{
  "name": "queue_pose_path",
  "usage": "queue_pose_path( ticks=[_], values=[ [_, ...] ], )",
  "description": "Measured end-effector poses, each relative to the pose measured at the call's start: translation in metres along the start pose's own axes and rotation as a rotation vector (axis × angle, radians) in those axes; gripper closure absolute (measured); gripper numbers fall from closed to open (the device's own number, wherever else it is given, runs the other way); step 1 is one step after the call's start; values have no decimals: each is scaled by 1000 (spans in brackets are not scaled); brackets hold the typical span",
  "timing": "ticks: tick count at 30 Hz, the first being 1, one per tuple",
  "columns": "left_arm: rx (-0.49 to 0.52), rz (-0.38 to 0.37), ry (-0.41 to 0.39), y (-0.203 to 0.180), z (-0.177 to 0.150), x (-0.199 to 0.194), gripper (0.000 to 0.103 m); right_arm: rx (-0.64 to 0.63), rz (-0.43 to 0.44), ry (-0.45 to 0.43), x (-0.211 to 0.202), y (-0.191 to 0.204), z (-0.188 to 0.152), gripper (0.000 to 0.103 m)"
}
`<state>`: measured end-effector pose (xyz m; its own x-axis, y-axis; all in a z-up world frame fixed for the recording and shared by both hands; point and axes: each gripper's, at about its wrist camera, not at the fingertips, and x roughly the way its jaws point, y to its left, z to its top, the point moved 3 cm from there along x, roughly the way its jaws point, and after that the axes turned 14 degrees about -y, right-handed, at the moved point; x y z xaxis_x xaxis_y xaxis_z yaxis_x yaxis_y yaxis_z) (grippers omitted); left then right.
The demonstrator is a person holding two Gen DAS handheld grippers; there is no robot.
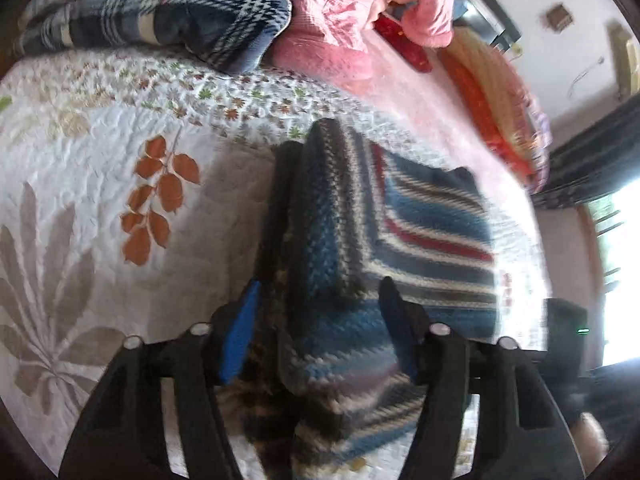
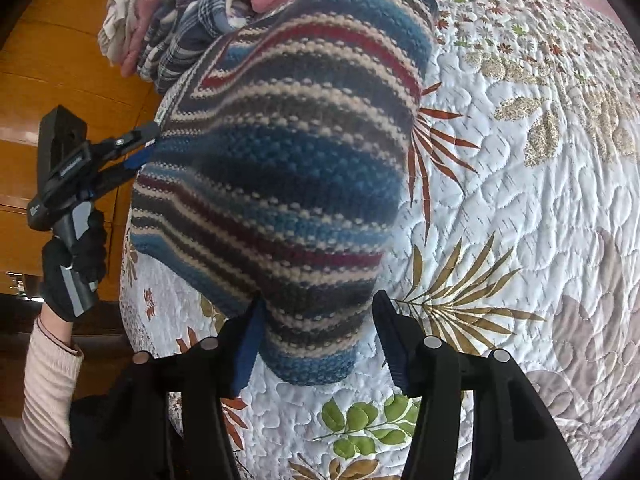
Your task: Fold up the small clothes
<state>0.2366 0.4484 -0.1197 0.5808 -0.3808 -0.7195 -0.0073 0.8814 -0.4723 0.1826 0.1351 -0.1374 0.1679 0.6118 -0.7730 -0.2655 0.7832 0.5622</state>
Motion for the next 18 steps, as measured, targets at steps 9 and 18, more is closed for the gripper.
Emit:
queue_pose_path(
  ticks=[9, 18],
  values=[
    [-91, -27, 14, 28, -17, 3, 76, -8, -15, 4, 6, 0, -4, 42],
    [-104, -134, 4, 22, 1, -5, 18, 28, 48, -93, -16, 4, 18, 35]
  ],
)
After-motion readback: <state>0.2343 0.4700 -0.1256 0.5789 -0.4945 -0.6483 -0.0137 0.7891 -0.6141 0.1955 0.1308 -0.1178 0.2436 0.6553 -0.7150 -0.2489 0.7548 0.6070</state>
